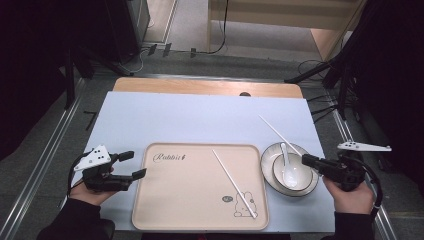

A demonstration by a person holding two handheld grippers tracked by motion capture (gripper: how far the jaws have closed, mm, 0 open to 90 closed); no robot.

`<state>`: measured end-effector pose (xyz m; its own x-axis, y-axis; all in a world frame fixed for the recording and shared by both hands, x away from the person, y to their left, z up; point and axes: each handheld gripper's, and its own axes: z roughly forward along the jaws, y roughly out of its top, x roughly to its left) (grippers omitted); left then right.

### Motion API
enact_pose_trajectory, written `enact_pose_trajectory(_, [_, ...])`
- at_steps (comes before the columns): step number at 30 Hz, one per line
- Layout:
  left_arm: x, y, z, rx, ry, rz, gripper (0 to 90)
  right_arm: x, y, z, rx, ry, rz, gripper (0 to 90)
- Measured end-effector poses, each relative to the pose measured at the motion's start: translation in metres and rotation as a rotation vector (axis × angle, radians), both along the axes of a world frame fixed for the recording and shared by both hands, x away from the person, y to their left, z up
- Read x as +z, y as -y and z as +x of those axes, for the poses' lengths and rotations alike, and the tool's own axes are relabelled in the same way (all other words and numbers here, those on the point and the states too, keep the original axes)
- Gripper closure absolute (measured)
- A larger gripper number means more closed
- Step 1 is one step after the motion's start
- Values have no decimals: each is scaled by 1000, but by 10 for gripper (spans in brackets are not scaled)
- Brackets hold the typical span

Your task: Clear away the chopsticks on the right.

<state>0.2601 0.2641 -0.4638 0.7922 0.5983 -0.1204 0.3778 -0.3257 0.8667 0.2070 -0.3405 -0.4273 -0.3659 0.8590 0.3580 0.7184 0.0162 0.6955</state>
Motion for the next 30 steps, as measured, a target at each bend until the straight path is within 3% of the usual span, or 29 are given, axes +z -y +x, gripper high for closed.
enact_pose_trajectory(6, [0, 0, 1, -2, -1, -2, 230, -2, -30, -5, 34, -3, -35, 851])
enact_pose_trajectory(19, [0, 2, 2, -9, 2, -6, 230, -14, -70, -20, 68, -12, -85, 850])
enact_pose_trajectory(30, [0, 2, 3, -13, 3, -5, 230, -33, -93, -20, 110, -88, -138, 850])
